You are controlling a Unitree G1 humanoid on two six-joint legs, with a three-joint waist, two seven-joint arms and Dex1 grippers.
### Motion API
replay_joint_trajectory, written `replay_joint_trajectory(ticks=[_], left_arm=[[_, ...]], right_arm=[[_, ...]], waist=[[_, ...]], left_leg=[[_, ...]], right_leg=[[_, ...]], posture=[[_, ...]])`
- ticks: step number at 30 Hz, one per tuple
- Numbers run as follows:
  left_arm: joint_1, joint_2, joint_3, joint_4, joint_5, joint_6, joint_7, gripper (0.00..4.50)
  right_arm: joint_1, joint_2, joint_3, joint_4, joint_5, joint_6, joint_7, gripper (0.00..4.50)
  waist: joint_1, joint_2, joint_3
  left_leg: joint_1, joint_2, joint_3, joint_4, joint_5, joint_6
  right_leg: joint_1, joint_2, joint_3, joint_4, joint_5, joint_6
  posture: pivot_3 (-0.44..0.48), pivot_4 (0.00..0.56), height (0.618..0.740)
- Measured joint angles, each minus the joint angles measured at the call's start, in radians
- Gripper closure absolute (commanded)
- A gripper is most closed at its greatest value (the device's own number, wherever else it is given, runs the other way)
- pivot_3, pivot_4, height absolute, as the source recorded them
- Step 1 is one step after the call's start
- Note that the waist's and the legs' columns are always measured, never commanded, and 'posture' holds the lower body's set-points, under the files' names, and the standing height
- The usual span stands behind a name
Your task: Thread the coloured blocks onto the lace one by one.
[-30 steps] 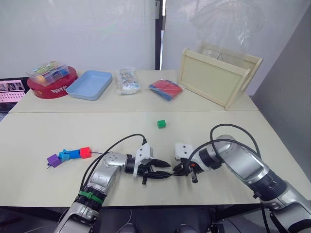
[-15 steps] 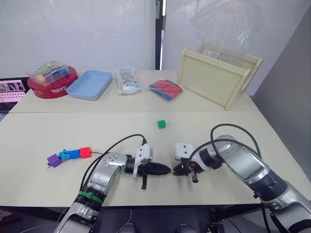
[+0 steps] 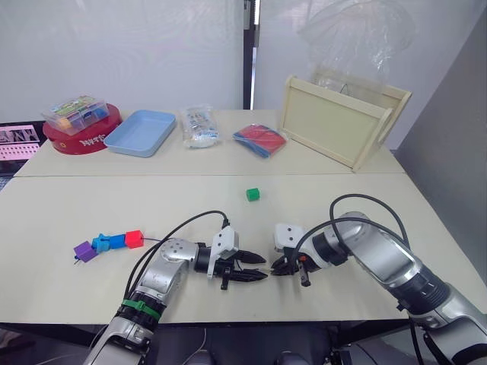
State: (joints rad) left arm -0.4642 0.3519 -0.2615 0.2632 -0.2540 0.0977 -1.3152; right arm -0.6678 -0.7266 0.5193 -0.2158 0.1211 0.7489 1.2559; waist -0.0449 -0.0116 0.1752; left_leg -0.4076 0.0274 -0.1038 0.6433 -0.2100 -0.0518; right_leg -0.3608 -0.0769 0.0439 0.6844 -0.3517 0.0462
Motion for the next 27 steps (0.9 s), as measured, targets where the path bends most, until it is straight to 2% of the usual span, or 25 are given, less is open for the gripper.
replay_joint_trajectory(ticks=[1, 5, 13, 21, 26, 27], left_arm=[[0.0, 0.0, 0.0, 0.0, 0.0, -0.002, 0.0, 3.13], [0.0, -0.005, 0.0, 0.015, 0.011, -0.015, 0.01, 4.4], [-0.008, -0.009, -0.003, 0.037, 0.021, -0.039, 0.01, 4.46], [-0.008, -0.016, -0.003, 0.056, 0.022, -0.074, 0.017, 4.5], [-0.009, -0.016, 0.0, 0.059, 0.022, -0.076, 0.029, 4.5], [-0.009, -0.014, 0.001, 0.059, 0.022, -0.076, 0.03, 4.5]], right_arm=[[0.0, 0.0, 0.0, 0.0, 0.0, 0.0, 0.0, 4.5], [0.0, 0.0, 0.0, 0.0, 0.0, 0.0, -0.002, 4.5], [-0.001, -0.001, 0.0, 0.0, -0.001, 0.003, -0.018, 4.5], [0.008, -0.047, -0.048, -0.052, 0.036, 0.026, -0.018, 1.81], [0.105, -0.065, -0.241, -0.119, 0.159, 0.098, -0.044, 0.08], [0.121, -0.065, -0.274, -0.128, 0.182, 0.113, -0.054, 0.03]], waist=[[0.0, 0.0, 0.0], [0.0, 0.0, 0.0], [0.0, 0.0, 0.0], [0.003, 0.0, 0.0], [0.007, 0.0, 0.0], [0.006, 0.0, 0.0]], left_leg=[[0.0, 0.0, 0.0, 0.0, 0.0, 0.0], [0.0, 0.0, 0.0, 0.0, 0.0, 0.0], [0.0, 0.0, 0.0, 0.0, 0.0, 0.0], [0.0, 0.0, 0.0, 0.0, 0.0, 0.0], [0.0, 0.0, 0.0, 0.0, 0.0, 0.0], [0.0, 0.0, 0.0, 0.0, 0.0, 0.0]], right_leg=[[0.0, 0.0, 0.0, 0.0, 0.0, 0.0], [0.0, 0.0, 0.0, 0.0, 0.0, 0.0], [0.0, 0.0, 0.0, 0.0, 0.0, 0.0], [0.0, 0.0, 0.0, 0.0, 0.0, 0.0], [0.001, 0.0, 0.0, -0.001, 0.0, 0.0], [0.001, 0.0, 0.0, -0.001, 0.0, 0.0]], posture=[[0.0, 0.15, 0.74], [0.0, 0.15, 0.74], [0.0, 0.15, 0.74], [0.0, 0.15, 0.74], [0.0, 0.15, 0.74], [0.0, 0.15, 0.74]])
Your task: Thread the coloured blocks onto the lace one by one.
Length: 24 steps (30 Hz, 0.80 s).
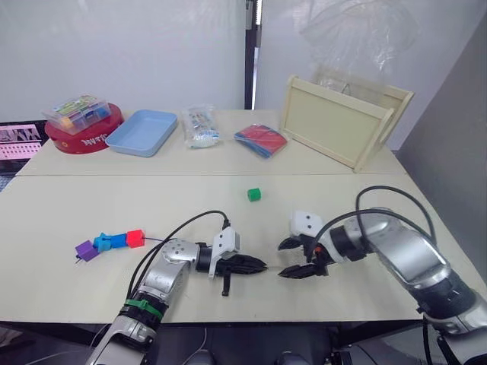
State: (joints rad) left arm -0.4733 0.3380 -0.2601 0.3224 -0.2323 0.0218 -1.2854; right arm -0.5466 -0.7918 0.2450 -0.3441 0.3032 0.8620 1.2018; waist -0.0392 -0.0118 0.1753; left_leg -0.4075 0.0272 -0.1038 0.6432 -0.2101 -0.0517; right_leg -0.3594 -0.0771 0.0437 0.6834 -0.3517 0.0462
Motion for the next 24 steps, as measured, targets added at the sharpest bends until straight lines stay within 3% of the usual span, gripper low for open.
replay_joint_trajectory(ticks=[3, 9, 16, 24], left_arm=[[0.0, 0.005, 0.003, 0.0, 0.0, 0.0, 0.004, 4.5], [0.014, 0.033, 0.013, -0.016, -0.003, 0.002, 0.006, 4.5], [0.039, 0.054, 0.041, -0.057, -0.005, 0.012, 0.028, 4.5], [0.066, 0.08, 0.048, -0.114, -0.007, 0.051, 0.042, 4.5]], right_arm=[[0.027, 0.049, -0.119, -0.018, 0.072, 0.047, -0.074, 0.03], [0.033, 0.304, -0.255, 0.035, 0.075, -0.046, -0.361, 0.03], [-0.008, 0.486, -0.172, 0.304, -0.104, -0.274, -0.613, 0.03], [-0.206, 0.592, -0.116, 0.706, -0.212, -0.453, -0.704, 0.03]], waist=[[-0.005, 0.0, 0.0], [-0.005, 0.0, 0.0], [-0.01, 0.0, 0.0], [-0.024, 0.001, 0.0]], left_leg=[[0.001, 0.0, 0.0, 0.0, 0.0, 0.0], [0.002, 0.0, 0.0, -0.001, 0.0, 0.0], [0.002, 0.0, 0.0, -0.001, 0.0, 0.0], [0.002, 0.0, 0.0, -0.002, 0.001, -0.001]], right_leg=[[0.001, 0.0, 0.0, 0.0, 0.0, 0.0], [0.001, 0.0, 0.0, 0.0, 0.0, 0.0], [0.0, 0.001, 0.001, 0.001, 0.0, 0.0], [-0.001, 0.001, 0.001, 0.002, 0.0, 0.0]], posture=[[0.0, 0.15, 0.74], [0.0, 0.15, 0.74], [0.0, 0.15, 0.74], [0.0, 0.15, 0.74]])
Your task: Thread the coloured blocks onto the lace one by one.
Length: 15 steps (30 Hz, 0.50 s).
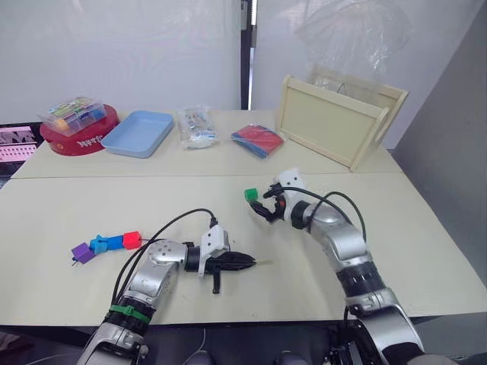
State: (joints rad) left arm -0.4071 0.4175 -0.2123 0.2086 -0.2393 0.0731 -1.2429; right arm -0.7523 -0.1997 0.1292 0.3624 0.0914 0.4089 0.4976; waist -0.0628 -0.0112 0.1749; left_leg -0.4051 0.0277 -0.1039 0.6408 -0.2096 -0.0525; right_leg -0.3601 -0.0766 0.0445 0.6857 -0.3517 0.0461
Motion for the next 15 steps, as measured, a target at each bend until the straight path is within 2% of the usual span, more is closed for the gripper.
replay_joint_trajectory(ticks=[10, 15], left_arm=[[0.055, 0.035, 0.014, -0.078, -0.02, 0.061, 0.016, 4.5], [0.073, 0.041, 0.014, -0.104, -0.025, 0.078, 0.033, 4.5]], right_arm=[[-0.221, 0.121, -0.052, 0.454, -0.008, -0.15, -0.038, 0.03], [-0.303, 0.164, -0.095, 0.668, -0.014, -0.25, -0.11, 1.56]], waist=[[-0.011, 0.001, 0.0], [-0.009, 0.001, 0.0]], left_leg=[[0.001, 0.001, 0.0, -0.001, 0.0, 0.0], [0.001, 0.0, 0.0, -0.002, 0.0, -0.001]], right_leg=[[-0.001, 0.0, 0.0, 0.003, 0.0, 0.0], [-0.002, 0.0, 0.001, 0.004, 0.0, 0.0]], posture=[[0.0, 0.15, 0.74], [0.0, 0.15, 0.74]])
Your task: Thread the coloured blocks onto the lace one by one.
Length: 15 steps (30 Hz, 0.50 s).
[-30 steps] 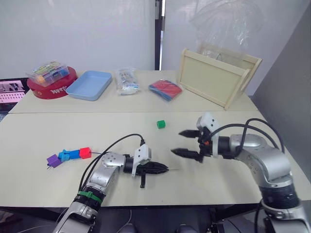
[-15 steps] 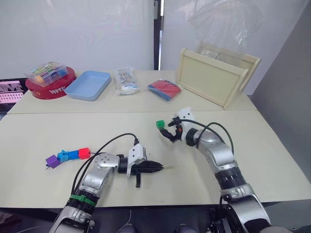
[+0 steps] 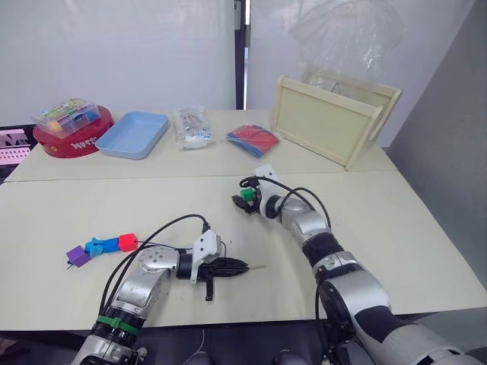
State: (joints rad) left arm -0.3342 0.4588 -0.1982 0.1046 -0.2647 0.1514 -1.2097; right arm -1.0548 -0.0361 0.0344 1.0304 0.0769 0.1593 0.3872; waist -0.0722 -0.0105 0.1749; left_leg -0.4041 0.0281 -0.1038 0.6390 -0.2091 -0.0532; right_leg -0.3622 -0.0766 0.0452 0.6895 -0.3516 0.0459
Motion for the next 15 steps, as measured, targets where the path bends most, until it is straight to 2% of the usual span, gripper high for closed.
replay_joint_trajectory(ticks=[5, 10, 13, 15], left_arm=[[0.001, 0.004, 0.0, -0.01, -0.009, 0.002, 0.012, 4.5], [0.001, 0.004, 0.0, -0.011, -0.011, 0.003, 0.021, 4.5], [0.002, 0.0, -0.003, -0.01, -0.012, 0.001, 0.02, 4.5], [0.0, -0.005, -0.005, -0.002, -0.012, -0.003, 0.02, 4.5]], right_arm=[[-0.02, 0.019, -0.045, 0.094, -0.013, -0.076, -0.04, 3.23], [-0.008, 0.025, -0.072, 0.077, -0.01, -0.115, -0.033, 3.29], [0.096, -0.004, -0.057, -0.101, -0.013, -0.112, 0.012, 3.29], [0.203, -0.044, -0.051, -0.289, -0.012, -0.054, 0.025, 3.29]], waist=[[-0.001, 0.0, 0.0], [-0.003, 0.0, 0.0], [0.001, 0.0, 0.0], [0.009, 0.0, 0.0]], left_leg=[[0.0, 0.0, 0.0, 0.0, 0.0, 0.0], [-0.001, 0.0, 0.001, 0.0, 0.0, 0.0], [-0.002, 0.0, 0.001, 0.0, 0.0, 0.0], [-0.004, -0.001, 0.0, 0.001, 0.0, 0.0]], right_leg=[[0.0, 0.0, 0.0, 0.003, 0.0, 0.0], [-0.004, 0.0, 0.001, 0.006, 0.0, 0.0], [-0.005, 0.0, 0.001, 0.006, 0.0, 0.0], [-0.005, -0.001, 0.001, 0.007, 0.0, 0.0]], posture=[[0.0, 0.15, 0.74], [0.0, 0.15, 0.74], [0.0, 0.15, 0.74], [0.0, 0.15, 0.74]])
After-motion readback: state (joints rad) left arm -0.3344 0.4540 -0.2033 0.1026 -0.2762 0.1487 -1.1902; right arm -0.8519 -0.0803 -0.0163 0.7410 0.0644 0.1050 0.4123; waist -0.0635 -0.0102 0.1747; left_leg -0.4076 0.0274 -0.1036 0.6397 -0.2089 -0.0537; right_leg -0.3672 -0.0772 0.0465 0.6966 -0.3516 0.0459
